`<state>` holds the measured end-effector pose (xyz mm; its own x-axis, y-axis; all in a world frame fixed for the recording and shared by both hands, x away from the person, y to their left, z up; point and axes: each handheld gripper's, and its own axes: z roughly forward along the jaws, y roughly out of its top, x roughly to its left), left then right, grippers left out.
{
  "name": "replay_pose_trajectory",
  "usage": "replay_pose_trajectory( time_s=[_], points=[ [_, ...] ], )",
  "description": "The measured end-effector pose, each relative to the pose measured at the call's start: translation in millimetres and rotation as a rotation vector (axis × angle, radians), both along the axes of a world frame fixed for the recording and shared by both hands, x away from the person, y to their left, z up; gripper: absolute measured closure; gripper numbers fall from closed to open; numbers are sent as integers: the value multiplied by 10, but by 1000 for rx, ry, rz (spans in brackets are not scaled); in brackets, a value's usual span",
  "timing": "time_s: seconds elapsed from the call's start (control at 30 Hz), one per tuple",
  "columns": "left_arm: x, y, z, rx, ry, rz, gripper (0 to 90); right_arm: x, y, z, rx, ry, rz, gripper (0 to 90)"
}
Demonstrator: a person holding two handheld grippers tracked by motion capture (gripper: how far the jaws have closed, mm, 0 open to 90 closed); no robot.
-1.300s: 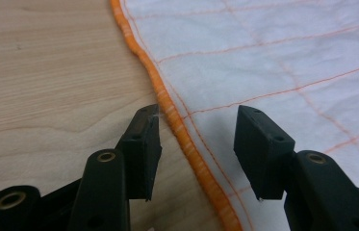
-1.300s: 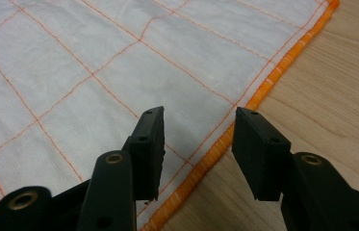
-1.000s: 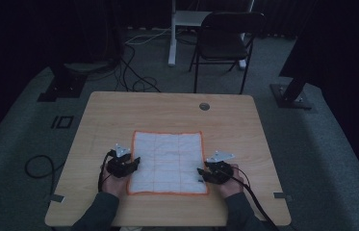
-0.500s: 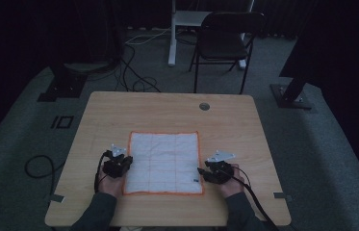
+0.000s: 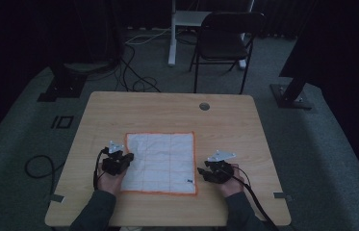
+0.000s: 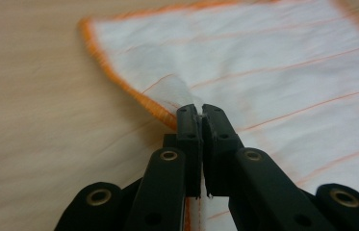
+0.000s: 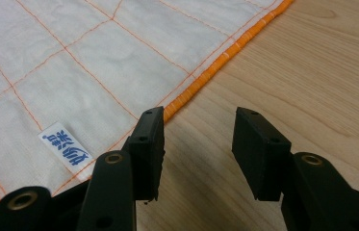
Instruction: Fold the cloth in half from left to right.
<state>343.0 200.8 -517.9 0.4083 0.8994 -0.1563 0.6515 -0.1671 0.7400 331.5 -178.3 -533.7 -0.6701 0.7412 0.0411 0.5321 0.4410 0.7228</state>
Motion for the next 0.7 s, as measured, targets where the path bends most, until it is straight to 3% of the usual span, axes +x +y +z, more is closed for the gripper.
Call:
replay_pose_trajectory(
  time_s=[0.17,0.37,0.7],
  points=[
    [65,-135,120,-55,-6,-87,876,-1,5,-4,0,3,2,548],
    [123,-367,209,-74,-3,-179,875,5,4,-10,1,6,3,548],
    [155,-671,254,-112,-4,-251,875,5,8,-12,4,8,4,548]
  ],
)
